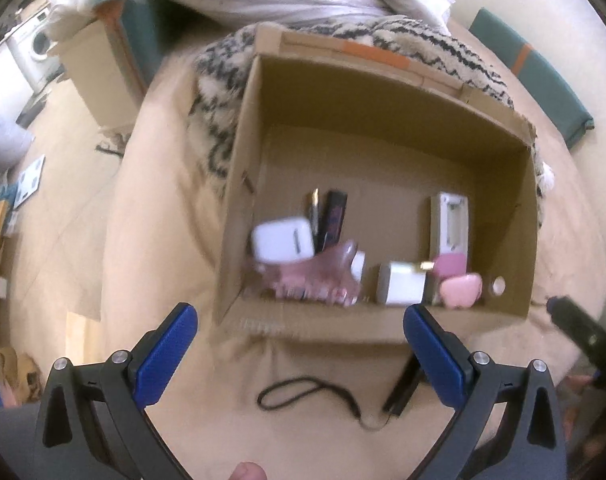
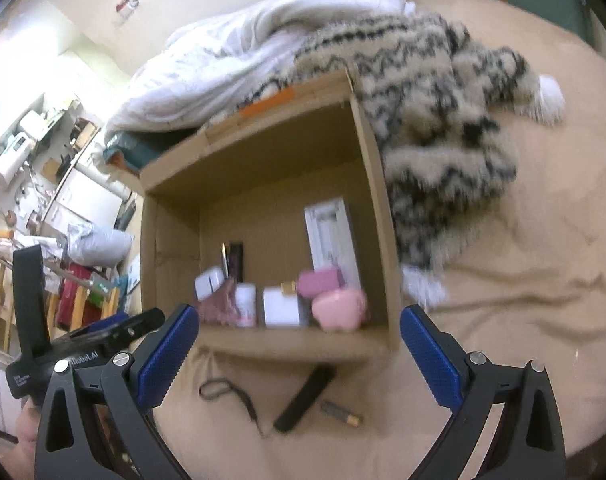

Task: Organize rigid objects
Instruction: 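Lower the right tool onto the AA battery and close it, then grasp the black flashlight with the left tool while the right tool holds the battery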

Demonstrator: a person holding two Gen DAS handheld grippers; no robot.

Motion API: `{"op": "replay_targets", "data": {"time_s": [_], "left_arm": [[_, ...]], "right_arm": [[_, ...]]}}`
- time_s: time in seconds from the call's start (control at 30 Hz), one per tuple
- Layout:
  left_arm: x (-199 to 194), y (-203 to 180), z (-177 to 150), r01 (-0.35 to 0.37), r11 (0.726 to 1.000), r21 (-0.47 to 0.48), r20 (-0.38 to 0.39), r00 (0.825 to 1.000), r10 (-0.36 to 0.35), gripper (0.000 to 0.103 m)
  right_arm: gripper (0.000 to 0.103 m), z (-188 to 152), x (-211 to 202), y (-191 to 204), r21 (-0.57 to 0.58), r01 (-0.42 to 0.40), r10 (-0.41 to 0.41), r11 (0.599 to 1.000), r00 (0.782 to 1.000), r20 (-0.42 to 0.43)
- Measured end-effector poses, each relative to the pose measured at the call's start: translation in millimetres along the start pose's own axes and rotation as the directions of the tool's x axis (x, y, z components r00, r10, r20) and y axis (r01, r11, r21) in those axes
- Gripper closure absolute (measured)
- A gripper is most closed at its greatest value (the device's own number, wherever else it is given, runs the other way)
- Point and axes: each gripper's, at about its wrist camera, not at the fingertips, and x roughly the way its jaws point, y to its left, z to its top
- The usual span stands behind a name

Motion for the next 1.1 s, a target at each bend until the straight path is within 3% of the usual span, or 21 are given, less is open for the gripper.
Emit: {"op": "replay_targets", "data": {"time_s": [0.1, 0.17, 0.2, 0.23, 0.3, 0.33, 0.43, 0.6, 0.63, 0.7, 0.73, 0.9, 1.1], "left_arm": [[0, 6, -13, -0.012, 1.000, -0.013, -0.018, 1.000, 0.012, 0.000], [1, 7, -20, -0.030, 1.000, -0.009, -0.031, 0.999, 0.029, 0.000], [1, 7, -22, -0.034, 0.999, -0.008, -0.034, 0.999, 0.033, 0.000], [1, 7, -25, -0.037, 0.999, -0.006, -0.037, 0.999, 0.037, 0.000], [0, 6, -26, -0.039, 0.999, -0.010, -0.035, 0.999, 0.039, 0.000], [0, 7, -26, -0.040, 0.999, -0.014, -0.031, 0.999, 0.039, 0.000], [-1, 8, -25, -0.037, 0.999, -0.023, -0.029, 0.999, 0.037, 0.000], [0, 16, -26, -0.031, 0.999, -0.045, -0.043, 0.999, 0.029, 0.000], [0, 18, -26, -0.035, 0.998, -0.048, -0.046, 0.998, 0.033, 0.000], [2, 21, -27, -0.055, 0.997, -0.045, -0.055, 0.997, 0.053, 0.000], [3, 21, -27, -0.074, 0.996, -0.040, -0.062, 0.995, 0.071, 0.000], [6, 22, -28, -0.070, 0.997, -0.044, -0.086, 0.994, 0.066, 0.000], [2, 17, -28, -0.062, 0.998, -0.032, -0.073, 0.996, 0.059, 0.000]], "right_arm": [[0.000, -19, 21, -3, -0.034, 0.079, -0.082, 0.996, 0.988, -0.129], [0.000, -32, 41, -8, -0.069, 0.135, -0.147, 0.988, 0.963, -0.227], [0.004, -37, 51, -9, -0.090, 0.141, -0.160, 0.986, 0.949, -0.273], [0.020, -41, 60, -10, -0.107, 0.145, -0.172, 0.984, 0.934, -0.312], [0.025, -49, 76, -9, -0.143, 0.158, -0.200, 0.977, 0.909, -0.365], [0.027, -52, 81, -7, -0.158, 0.157, -0.207, 0.975, 0.902, -0.378], [0.048, -60, 94, 8, -0.258, 0.157, -0.251, 0.953, 0.887, -0.387], [0.056, -75, 116, 29, -0.434, 0.207, -0.381, 0.877, 0.849, -0.366], [0.058, -77, 117, 32, -0.457, 0.208, -0.392, 0.865, 0.849, -0.355], [0.075, -79, 115, 37, -0.492, 0.209, -0.404, 0.845, 0.853, -0.332], [0.090, -81, 113, 39, -0.505, 0.209, -0.407, 0.837, 0.855, -0.321], [0.092, -86, 99, 44, -0.516, 0.190, -0.387, 0.836, 0.870, -0.306], [0.092, -78, 52, 49, -0.476, 0.172, -0.322, 0.863, 0.912, -0.255]]}}
